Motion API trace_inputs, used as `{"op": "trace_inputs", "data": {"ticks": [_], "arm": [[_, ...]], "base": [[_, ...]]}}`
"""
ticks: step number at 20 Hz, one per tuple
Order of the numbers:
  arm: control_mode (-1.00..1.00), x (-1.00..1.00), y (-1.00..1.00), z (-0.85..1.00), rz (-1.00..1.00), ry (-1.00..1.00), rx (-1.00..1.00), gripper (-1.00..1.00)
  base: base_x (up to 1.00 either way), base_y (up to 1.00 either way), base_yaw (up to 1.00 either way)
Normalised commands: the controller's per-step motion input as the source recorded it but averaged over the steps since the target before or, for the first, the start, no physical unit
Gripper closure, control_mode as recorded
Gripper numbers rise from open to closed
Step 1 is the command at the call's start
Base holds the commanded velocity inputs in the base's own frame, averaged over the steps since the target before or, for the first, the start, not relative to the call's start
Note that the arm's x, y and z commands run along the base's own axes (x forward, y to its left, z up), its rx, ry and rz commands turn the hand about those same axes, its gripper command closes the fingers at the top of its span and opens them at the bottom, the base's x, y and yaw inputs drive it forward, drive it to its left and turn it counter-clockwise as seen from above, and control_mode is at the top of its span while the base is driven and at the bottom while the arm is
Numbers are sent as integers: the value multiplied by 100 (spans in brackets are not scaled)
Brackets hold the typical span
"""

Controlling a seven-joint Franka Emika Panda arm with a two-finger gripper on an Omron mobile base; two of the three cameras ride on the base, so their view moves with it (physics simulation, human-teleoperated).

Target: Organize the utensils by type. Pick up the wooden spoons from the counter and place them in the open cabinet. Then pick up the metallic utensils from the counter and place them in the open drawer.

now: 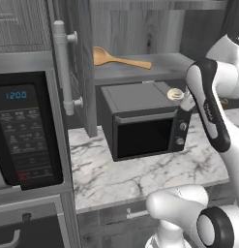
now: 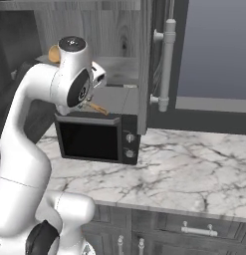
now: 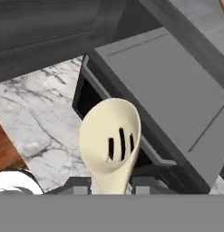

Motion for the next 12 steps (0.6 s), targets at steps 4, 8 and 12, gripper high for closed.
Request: {"op": "trace_inputs", "data": {"ticks": [4, 8, 12], "arm": [[-100, -8, 0, 51, 28, -40, -1, 100], [-100, 20, 12, 52, 20, -11, -8, 100], [-100, 49, 13, 63, 15, 0, -17, 100]], "base": [[0, 0, 0], [0, 0, 0], [0, 0, 0]]}}
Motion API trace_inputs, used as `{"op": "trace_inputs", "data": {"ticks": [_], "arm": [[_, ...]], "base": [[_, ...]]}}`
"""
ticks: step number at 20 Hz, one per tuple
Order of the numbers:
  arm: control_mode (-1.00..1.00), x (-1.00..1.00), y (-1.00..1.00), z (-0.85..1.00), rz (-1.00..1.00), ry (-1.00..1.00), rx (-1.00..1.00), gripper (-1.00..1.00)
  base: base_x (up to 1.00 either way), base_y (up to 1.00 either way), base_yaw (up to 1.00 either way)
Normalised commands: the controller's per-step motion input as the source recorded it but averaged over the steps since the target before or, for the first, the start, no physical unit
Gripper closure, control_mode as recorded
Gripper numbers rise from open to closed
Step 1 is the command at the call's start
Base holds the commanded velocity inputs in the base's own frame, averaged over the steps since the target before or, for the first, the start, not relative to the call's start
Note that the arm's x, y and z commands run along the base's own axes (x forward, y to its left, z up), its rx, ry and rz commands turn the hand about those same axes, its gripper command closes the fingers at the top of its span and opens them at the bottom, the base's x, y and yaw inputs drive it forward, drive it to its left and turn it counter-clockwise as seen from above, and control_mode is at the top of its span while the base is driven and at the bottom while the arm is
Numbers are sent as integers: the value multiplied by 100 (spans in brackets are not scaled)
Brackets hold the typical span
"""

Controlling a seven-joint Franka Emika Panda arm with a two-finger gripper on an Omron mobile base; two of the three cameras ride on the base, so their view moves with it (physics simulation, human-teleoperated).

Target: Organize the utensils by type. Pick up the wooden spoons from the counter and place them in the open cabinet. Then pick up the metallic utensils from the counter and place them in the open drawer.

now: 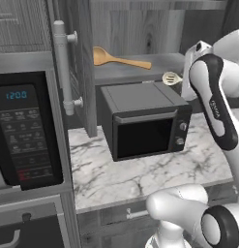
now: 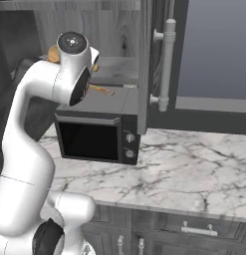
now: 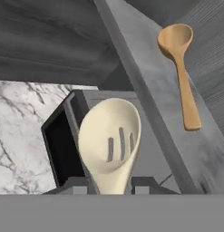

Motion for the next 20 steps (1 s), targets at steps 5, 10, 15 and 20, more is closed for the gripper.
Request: {"op": "trace_inputs", "data": {"ticks": [5, 10, 15, 20], "arm": [[-100, 54, 0, 51, 26, -11, -3, 100], [-100, 42, 0, 2, 33, -41, 0, 100], [-100, 49, 0, 2, 18, -33, 0, 100], [-100, 63, 2, 9, 1, -7, 0, 100]], "base": [[0, 0, 0], [0, 0, 0], [0, 0, 0], [0, 0, 0]]}}
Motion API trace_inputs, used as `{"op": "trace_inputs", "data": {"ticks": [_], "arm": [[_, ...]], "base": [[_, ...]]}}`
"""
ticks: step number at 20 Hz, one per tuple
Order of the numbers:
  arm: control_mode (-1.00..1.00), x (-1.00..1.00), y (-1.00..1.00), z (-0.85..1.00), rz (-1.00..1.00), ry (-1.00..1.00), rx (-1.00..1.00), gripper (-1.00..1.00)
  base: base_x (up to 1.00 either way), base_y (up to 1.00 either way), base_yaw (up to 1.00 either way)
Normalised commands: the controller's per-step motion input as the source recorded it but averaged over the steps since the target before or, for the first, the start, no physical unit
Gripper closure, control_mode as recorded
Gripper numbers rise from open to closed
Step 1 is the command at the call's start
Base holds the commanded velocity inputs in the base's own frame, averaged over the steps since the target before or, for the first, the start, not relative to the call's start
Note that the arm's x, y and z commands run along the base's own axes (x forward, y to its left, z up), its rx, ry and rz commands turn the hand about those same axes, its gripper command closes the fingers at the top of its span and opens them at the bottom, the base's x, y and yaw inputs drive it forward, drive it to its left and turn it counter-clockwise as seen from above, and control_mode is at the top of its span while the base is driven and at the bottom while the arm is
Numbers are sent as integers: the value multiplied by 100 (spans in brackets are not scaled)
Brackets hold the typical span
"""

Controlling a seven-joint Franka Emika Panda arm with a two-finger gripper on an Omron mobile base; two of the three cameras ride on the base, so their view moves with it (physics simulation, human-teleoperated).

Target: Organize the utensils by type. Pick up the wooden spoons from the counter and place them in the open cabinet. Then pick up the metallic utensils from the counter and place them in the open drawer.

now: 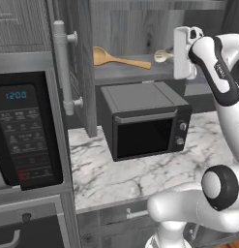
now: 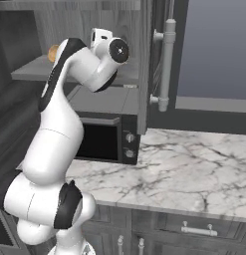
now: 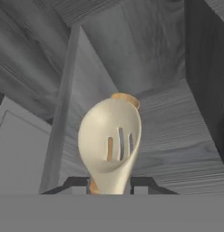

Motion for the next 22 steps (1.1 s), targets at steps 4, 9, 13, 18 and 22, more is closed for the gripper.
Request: {"op": "trace_inputs", "data": {"ticks": [4, 9, 13, 18, 22], "arm": [[-100, 68, 0, 4, 0, 0, 0, 100], [-100, 60, -2, 0, 2, 0, 0, 100], [-100, 59, -1, 0, 3, 0, 0, 100], [-100, 74, -4, 0, 6, 5, 0, 100], [-100, 60, -2, -4, 10, 13, 0, 100]], "base": [[0, 0, 0], [0, 0, 0], [0, 0, 0], [0, 0, 0], [0, 0, 0]]}}
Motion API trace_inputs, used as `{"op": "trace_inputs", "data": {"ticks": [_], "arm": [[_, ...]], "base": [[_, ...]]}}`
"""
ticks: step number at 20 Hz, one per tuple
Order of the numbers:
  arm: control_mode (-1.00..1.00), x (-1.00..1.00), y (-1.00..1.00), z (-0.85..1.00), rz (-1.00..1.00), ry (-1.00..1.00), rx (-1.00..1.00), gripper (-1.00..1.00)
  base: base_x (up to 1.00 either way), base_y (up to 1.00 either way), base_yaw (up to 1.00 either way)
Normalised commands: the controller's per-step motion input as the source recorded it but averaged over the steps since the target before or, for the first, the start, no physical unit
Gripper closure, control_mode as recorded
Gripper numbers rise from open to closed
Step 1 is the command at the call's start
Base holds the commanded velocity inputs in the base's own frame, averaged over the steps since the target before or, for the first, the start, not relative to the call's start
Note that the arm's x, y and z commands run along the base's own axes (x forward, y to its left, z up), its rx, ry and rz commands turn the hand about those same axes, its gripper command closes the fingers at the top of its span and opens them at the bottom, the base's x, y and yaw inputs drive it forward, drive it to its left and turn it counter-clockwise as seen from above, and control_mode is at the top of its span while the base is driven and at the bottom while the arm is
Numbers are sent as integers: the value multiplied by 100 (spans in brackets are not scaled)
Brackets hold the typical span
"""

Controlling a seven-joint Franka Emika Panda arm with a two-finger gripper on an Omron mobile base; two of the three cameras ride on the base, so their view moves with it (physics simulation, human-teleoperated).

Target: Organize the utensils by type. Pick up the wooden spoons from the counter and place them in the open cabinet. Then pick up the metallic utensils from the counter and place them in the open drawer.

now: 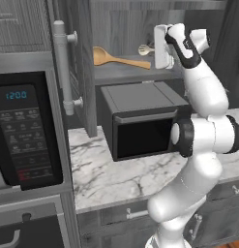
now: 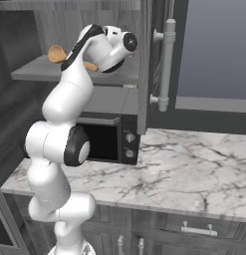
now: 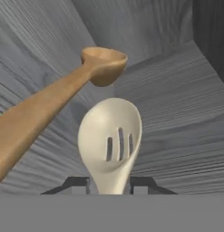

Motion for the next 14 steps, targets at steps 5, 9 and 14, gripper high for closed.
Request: {"op": "trace_inputs", "data": {"ticks": [5, 9, 14], "arm": [[-100, 45, -3, -3, 10, 8, 0, 100], [-100, 38, 0, -6, 5, 1, 0, 100], [-100, 28, 6, -13, 0, 0, 0, -100]], "base": [[0, 0, 0], [0, 0, 0], [0, 0, 0]]}}
